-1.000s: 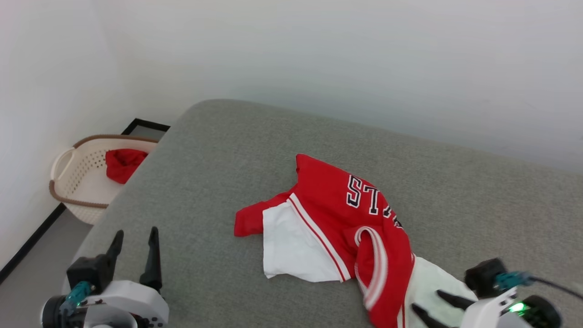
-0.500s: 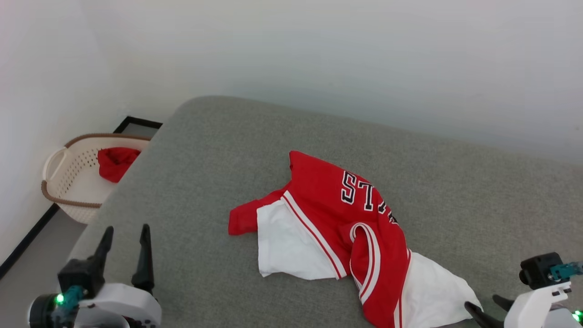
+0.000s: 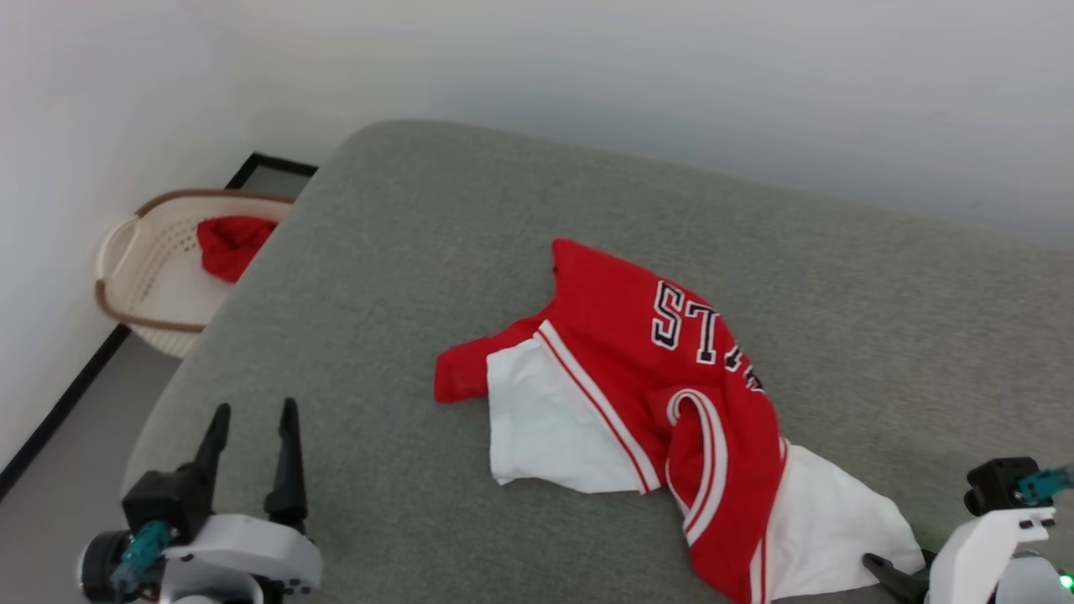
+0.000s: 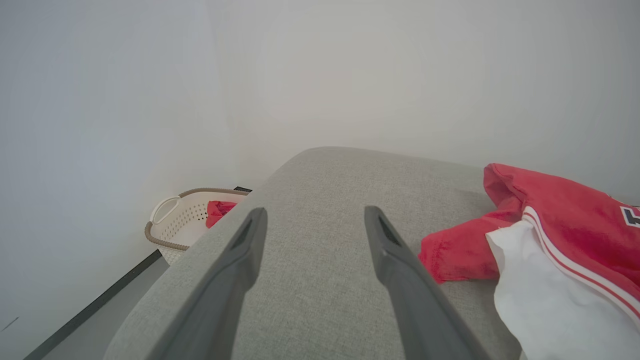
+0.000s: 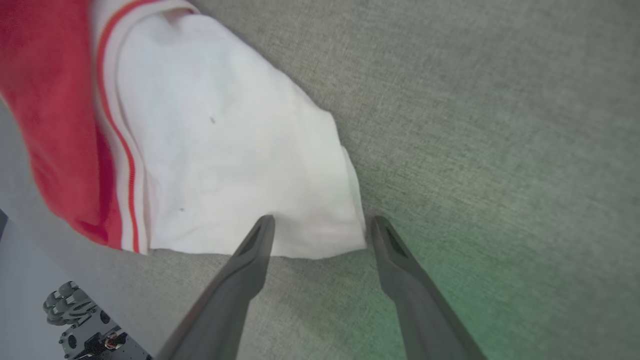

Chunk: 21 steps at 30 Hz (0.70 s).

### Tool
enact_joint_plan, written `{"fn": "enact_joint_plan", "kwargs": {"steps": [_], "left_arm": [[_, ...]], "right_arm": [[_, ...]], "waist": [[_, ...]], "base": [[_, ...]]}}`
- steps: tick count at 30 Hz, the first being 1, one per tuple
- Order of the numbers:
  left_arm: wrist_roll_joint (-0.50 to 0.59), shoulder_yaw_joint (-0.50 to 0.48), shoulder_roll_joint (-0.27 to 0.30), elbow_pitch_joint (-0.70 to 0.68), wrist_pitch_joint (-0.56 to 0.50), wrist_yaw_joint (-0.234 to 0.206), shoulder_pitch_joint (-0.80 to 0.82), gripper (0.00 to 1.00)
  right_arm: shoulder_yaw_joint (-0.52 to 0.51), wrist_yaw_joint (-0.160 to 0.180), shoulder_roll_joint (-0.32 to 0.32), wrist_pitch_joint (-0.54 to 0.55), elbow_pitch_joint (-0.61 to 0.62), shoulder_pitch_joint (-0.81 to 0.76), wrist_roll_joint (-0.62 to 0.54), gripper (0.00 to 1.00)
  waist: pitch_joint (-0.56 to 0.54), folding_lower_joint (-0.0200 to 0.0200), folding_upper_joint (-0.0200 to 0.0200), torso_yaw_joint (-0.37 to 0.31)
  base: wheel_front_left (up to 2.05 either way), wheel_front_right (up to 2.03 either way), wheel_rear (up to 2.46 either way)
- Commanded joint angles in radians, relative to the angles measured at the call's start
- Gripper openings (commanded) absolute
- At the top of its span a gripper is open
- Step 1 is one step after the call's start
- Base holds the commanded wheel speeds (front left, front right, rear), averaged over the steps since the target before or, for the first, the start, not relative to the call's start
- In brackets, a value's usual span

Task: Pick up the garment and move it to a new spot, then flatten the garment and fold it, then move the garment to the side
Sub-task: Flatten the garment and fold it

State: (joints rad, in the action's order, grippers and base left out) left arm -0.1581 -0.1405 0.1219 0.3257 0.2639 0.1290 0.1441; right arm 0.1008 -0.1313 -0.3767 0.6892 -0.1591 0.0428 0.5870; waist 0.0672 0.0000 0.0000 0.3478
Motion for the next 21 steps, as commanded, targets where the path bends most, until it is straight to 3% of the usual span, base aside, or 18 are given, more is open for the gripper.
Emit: {"fn": "enact_joint_plan", "kwargs": {"steps": [1,8,9,10,11,15,21], "left_arm": [[0.001,0.003,-0.006,0.001,0.000,0.002,0.014,1.00],[-0.007,0.022,-0.015,0.008,0.000,0.002,0.037,1.00],[-0.008,0.023,-0.014,0.008,0.000,0.002,0.037,1.00],[-0.009,0.020,-0.014,0.008,0.000,0.002,0.037,1.00],[-0.011,0.020,-0.014,0.007,0.000,0.002,0.037,1.00],[-0.014,0.014,-0.013,0.008,0.000,0.002,0.032,1.00],[-0.015,0.007,-0.010,0.002,0.000,0.002,0.017,1.00]], "right_arm": [[0.005,0.001,0.015,0.014,-0.015,0.010,-0.009,1.00],[0.034,0.001,0.037,0.040,-0.094,0.025,-0.051,1.00],[0.041,0.001,0.038,0.042,-0.106,0.027,-0.058,0.66],[0.036,0.001,0.041,0.038,-0.117,0.030,-0.067,0.11],[0.030,0.001,0.044,0.039,-0.131,0.032,-0.073,0.00],[0.013,0.001,0.038,0.037,-0.149,0.042,-0.084,0.00],[-0.065,0.002,-0.028,0.007,-0.132,0.098,-0.089,0.00]], "waist": [[0.026,0.0000,0.0000,0.030],[0.039,0.0000,0.0000,0.064],[0.039,0.0000,0.0000,0.068],[0.039,0.0000,0.0000,0.071],[0.038,0.0000,0.0000,0.073],[0.031,0.0000,0.0000,0.074],[0.008,0.0000,0.0000,0.053]], "base": [[0.00,0.00,0.00],[0.00,0.00,0.00],[0.00,0.00,0.00],[0.00,0.00,0.00],[0.00,0.00,0.00],[0.00,0.00,0.00],[0.00,0.00,0.00]]}}
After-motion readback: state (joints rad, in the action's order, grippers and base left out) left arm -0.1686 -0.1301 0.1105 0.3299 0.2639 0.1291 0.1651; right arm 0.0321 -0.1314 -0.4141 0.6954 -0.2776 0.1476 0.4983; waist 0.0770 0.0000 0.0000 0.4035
